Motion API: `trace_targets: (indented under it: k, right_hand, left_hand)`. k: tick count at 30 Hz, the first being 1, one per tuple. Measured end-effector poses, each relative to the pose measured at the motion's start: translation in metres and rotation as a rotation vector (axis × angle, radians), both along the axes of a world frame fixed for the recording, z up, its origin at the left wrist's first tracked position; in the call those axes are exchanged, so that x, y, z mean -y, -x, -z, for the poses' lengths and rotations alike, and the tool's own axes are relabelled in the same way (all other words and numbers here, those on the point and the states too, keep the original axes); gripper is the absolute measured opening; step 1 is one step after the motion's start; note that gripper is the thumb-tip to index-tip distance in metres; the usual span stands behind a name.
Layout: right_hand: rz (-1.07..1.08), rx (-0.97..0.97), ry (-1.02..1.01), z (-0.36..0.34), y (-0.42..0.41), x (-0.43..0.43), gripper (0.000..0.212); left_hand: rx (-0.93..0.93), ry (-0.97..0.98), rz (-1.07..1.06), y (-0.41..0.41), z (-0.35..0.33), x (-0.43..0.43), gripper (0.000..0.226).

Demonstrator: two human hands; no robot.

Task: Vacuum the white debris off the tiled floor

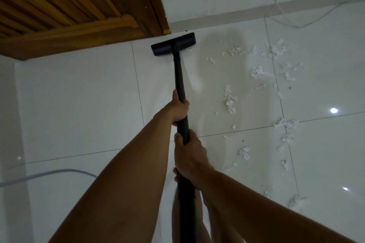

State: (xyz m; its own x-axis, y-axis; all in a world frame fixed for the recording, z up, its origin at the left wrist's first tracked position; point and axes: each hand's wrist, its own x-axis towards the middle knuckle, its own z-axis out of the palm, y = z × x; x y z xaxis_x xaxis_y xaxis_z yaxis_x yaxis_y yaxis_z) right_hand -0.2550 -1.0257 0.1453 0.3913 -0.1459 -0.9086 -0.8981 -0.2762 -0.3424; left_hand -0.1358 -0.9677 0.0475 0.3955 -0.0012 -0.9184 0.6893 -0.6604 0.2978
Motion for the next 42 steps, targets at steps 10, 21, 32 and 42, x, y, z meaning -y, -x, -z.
trace_targets:
  k: [10,21,32,42]
  right_hand:
    - [0.181,-0.106,-0.069,-0.030,-0.074,0.016,0.031]
    - [0.236,-0.188,-0.137,-0.057,-0.135,0.025,0.029]
    - [0.264,-0.330,-0.207,-0.044,-0.168,0.020,0.028]
    - [0.312,-0.342,-0.276,-0.034,-0.181,0.024,0.029]
  left_hand:
    - [-0.111,0.052,-0.016,-0.064,-0.017,0.015,0.075]
    - [-0.184,0.043,0.010,-0.120,-0.026,0.022,0.073]
    - [-0.236,0.016,0.016,-0.141,0.000,0.011,0.075]
    - [-0.216,-0.026,0.099,-0.159,0.016,0.011,0.080]
